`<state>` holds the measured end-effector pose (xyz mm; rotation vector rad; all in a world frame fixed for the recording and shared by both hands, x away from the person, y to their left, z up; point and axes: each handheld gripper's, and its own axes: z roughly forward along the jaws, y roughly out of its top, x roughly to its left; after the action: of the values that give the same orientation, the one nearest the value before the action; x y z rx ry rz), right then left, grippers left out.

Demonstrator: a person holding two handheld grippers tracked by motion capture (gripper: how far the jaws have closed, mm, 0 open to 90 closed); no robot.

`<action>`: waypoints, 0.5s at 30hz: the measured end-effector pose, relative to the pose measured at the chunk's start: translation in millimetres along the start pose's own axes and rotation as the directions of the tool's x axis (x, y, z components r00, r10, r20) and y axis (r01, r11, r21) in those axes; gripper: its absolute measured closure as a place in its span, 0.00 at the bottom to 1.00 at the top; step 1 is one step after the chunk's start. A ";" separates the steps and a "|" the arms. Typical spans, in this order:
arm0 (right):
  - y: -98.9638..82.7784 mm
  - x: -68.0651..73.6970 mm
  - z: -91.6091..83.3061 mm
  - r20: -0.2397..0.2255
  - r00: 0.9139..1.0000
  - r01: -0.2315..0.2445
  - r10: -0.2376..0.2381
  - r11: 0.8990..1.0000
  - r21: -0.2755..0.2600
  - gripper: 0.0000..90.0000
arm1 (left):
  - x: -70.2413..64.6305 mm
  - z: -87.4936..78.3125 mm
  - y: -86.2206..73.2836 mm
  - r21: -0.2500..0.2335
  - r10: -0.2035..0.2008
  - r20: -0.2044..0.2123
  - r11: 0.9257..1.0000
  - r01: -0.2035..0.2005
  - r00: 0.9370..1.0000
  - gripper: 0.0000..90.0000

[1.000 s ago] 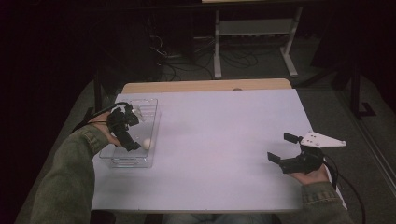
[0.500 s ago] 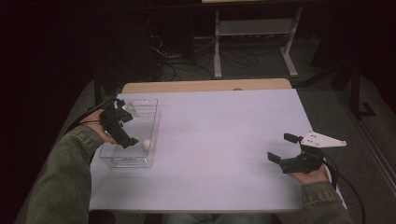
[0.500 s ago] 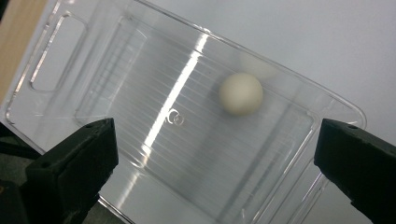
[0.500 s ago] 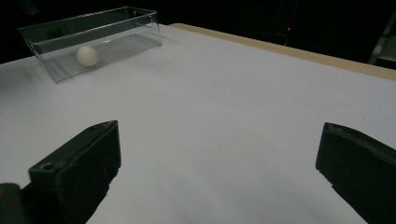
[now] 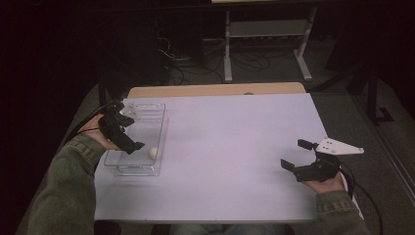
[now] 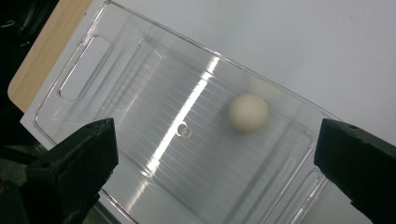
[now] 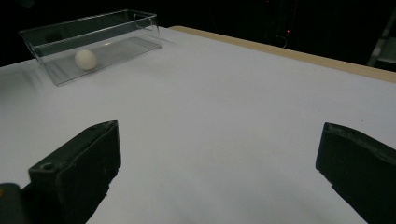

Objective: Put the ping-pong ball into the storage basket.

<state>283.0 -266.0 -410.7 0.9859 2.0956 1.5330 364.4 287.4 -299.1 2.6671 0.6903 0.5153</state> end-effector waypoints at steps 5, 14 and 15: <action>0.1 0.0 -0.1 0.000 1.000 0.001 -0.001 1.000 -0.002 0.00 | -3.7 -2.4 -4.9 -0.040 -0.017 -0.005 0.999 0.016 1.000 0.00; 0.2 0.4 -0.3 0.001 1.000 0.001 -0.001 1.000 -0.003 0.00 | -9.3 -6.7 -13.0 -0.099 -0.040 -0.018 0.994 0.038 0.999 0.00; 0.2 0.3 -0.3 0.001 1.000 0.002 -0.002 1.000 -0.004 0.00 | -9.8 -6.7 -14.6 -0.106 -0.047 -0.019 0.993 0.044 0.999 0.00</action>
<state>282.6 -266.0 -410.3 0.9828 2.0911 1.5344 347.8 295.9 -301.6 2.5447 0.7081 0.5535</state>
